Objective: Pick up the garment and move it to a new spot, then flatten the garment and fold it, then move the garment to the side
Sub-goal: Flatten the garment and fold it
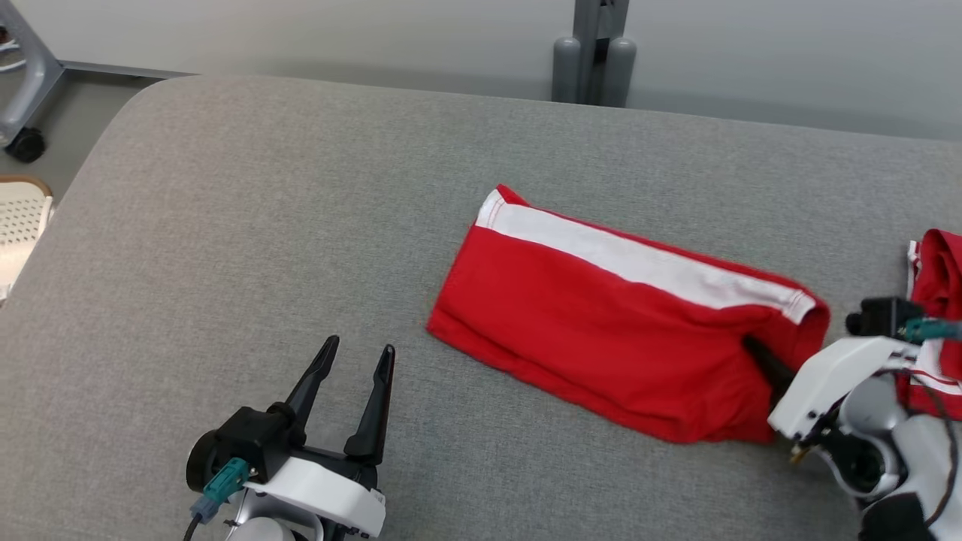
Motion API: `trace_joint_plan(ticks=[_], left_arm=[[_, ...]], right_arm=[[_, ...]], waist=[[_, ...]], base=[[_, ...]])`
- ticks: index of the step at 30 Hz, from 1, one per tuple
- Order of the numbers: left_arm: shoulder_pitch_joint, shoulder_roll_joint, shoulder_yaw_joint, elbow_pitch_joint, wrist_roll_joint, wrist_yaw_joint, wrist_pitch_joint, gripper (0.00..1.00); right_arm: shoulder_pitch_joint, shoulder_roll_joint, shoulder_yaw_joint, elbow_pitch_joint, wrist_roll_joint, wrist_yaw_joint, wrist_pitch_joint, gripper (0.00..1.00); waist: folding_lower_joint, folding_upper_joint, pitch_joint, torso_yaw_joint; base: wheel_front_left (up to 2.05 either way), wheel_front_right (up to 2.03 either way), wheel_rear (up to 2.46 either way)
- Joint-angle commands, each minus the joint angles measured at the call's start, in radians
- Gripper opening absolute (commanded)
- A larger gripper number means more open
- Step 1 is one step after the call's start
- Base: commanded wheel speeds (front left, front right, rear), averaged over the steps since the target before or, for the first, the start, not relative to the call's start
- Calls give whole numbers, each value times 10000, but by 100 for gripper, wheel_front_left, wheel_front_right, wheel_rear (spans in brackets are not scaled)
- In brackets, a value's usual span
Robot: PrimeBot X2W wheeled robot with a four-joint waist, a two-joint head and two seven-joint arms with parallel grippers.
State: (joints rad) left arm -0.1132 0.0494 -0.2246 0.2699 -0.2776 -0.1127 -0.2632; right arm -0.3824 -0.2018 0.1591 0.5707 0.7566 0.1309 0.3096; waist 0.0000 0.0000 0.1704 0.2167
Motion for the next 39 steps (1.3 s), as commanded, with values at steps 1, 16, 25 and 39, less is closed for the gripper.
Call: trace_joint_plan(ticks=[1, 16, 25, 39], left_arm=[[-202, 35, -8, -8, -58, 49, -20, 100], [-403, 38, -322, -6, -411, 191, -20, 100], [-307, 35, -212, 66, -403, 172, -20, 100], [-149, 36, -328, 113, -530, 197, -19, 100]], right_arm=[[-173, -140, -81, 44, -60, -3, 88, 0], [-2180, -2369, 146, 1622, -2868, -3, 415, 0], [-2828, -1942, 650, 1985, -3061, -3, 222, 0], [-2882, -615, 789, 638, -1263, -2, 1345, 0]], waist=[[0, 0, 29, 75], [0, 0, 382, 1158], [0, 0, 216, 1397], [0, 0, -77, 1365]], base=[[0, 0, 0], [0, 0, 0], [0, 0, 0], [0, 0, 0]])
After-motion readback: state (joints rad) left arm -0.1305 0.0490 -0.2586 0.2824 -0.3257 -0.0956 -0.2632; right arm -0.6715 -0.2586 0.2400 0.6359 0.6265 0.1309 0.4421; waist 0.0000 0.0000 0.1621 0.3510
